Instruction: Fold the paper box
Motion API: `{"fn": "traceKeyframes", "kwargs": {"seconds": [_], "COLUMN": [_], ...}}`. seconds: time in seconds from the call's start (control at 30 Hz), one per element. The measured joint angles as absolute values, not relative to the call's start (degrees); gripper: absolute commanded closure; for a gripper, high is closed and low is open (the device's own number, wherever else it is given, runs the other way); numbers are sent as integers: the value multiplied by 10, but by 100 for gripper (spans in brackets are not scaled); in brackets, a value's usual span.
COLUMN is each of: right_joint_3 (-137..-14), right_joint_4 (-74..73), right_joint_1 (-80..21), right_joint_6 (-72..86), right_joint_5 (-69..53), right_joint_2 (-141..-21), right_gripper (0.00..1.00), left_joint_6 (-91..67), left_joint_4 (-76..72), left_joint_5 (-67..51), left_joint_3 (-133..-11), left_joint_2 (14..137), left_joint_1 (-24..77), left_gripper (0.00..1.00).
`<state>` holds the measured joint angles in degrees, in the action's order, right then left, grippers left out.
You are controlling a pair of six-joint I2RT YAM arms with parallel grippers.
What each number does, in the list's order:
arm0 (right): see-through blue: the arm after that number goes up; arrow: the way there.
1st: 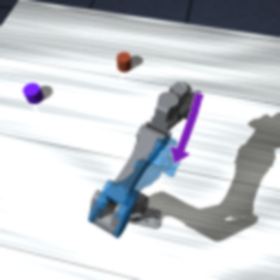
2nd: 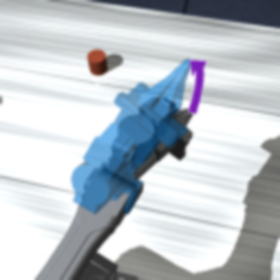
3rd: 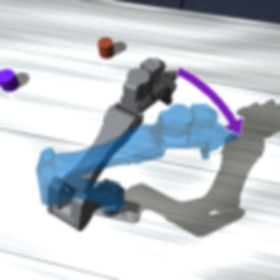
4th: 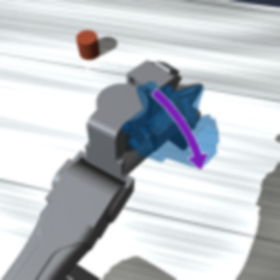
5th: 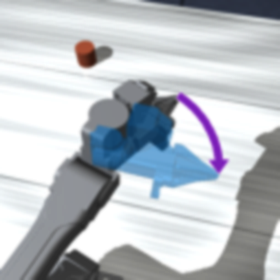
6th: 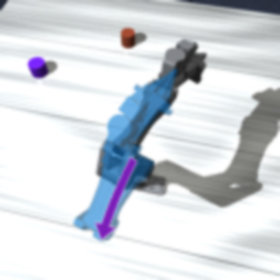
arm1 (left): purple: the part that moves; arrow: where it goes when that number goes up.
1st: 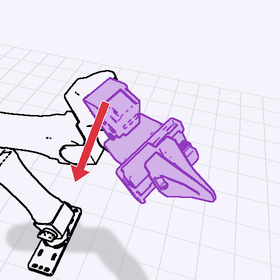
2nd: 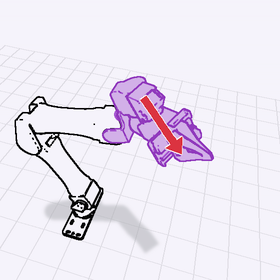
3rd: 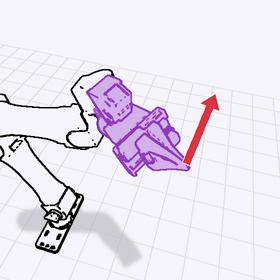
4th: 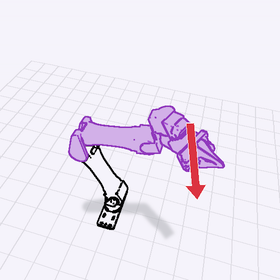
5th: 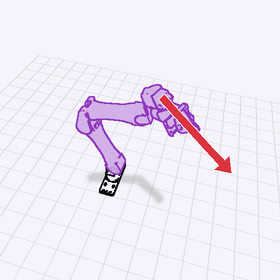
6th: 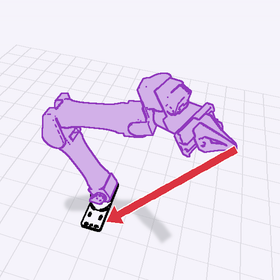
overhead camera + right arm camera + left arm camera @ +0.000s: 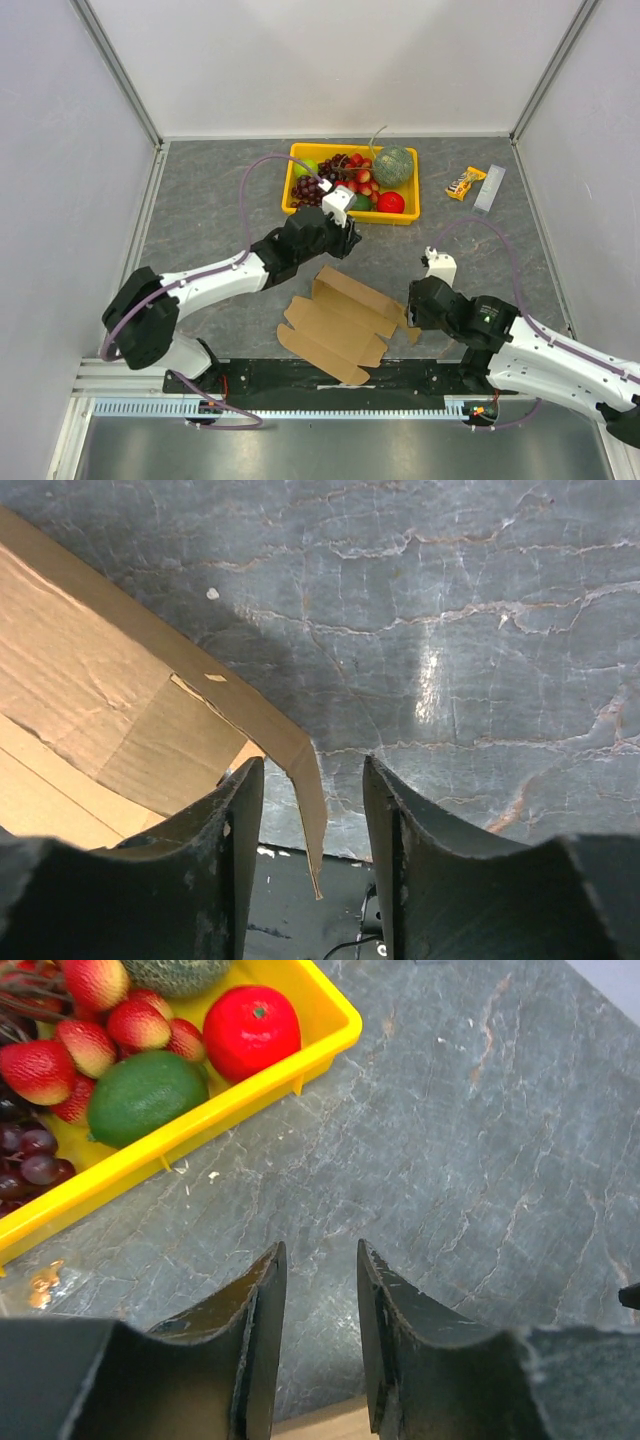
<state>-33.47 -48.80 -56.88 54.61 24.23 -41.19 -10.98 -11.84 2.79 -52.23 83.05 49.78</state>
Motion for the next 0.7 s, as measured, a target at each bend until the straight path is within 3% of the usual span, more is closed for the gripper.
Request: {"fn": "traceKeyframes", "kwargs": {"seconds": [0.3,0.4,0.53,0.7], "right_joint_3": [-317,-310,-308,-308], "right_joint_4": [-468,-458,-456,-459], "right_joint_1": [-569,-569,-569,-569], "right_joint_6": [550,550,551,551], "right_joint_5": [203,191,184,178], "right_joint_2": [-429,-442,-441,-434], "right_gripper": [71,69,57,62], "left_joint_6": [-102,-98,-97,-96], "left_joint_4": [-81,-69,-56,-56], "left_joint_5": [-70,-95,-112,-126], "left_joint_3": [-572,-586,-586,-586], "left_joint_2": [913,937,950,953], "left_joint_1": [475,473,472,472], "left_gripper": [65,66,67,69]}}
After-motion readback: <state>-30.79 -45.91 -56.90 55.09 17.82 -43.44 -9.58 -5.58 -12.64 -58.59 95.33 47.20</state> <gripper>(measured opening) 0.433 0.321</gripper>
